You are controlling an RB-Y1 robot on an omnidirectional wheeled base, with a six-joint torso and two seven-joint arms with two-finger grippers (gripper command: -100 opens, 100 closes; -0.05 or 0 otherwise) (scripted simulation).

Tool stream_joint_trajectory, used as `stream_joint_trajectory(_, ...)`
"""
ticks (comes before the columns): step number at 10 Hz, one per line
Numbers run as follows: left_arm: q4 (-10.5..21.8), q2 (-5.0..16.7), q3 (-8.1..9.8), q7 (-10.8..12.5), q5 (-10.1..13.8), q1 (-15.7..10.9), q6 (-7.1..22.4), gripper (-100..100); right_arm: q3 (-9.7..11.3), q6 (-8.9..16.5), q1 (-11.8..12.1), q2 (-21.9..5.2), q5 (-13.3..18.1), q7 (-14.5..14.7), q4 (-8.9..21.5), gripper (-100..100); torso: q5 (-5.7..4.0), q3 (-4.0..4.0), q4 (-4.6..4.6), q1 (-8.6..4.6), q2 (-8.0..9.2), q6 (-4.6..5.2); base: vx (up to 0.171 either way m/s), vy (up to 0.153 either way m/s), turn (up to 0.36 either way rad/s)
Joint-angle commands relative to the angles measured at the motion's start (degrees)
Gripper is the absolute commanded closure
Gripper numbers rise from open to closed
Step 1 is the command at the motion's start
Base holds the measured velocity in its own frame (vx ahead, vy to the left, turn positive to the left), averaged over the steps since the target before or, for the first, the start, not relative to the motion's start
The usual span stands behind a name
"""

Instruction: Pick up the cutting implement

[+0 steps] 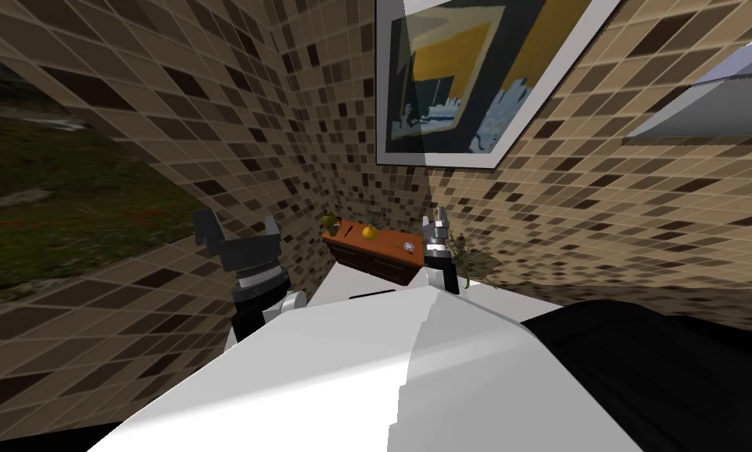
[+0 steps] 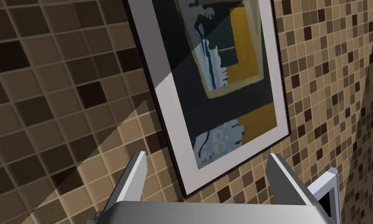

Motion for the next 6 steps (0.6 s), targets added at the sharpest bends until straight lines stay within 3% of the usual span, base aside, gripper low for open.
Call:
stream_joint_trajectory(1,0.00,0.00,0.00,0.00,0.00,0.00,0.00,0,0.38,0.38,0.40,-2.42,0.27,0.25,0.64,-100,0.00,0.00,0.00,0.00,0.00,0.00,-0.004,0.010,0.043)
stream_joint_trajectory(6,0.00,0.00,0.00,0.00,0.00,0.00,0.00,0,3.45,3.20,3.50,-11.48,2.42,2.13,5.25,-100,0.03,0.04,0.01,0.15,0.08,-0.01,-0.016,0.039,0.103)
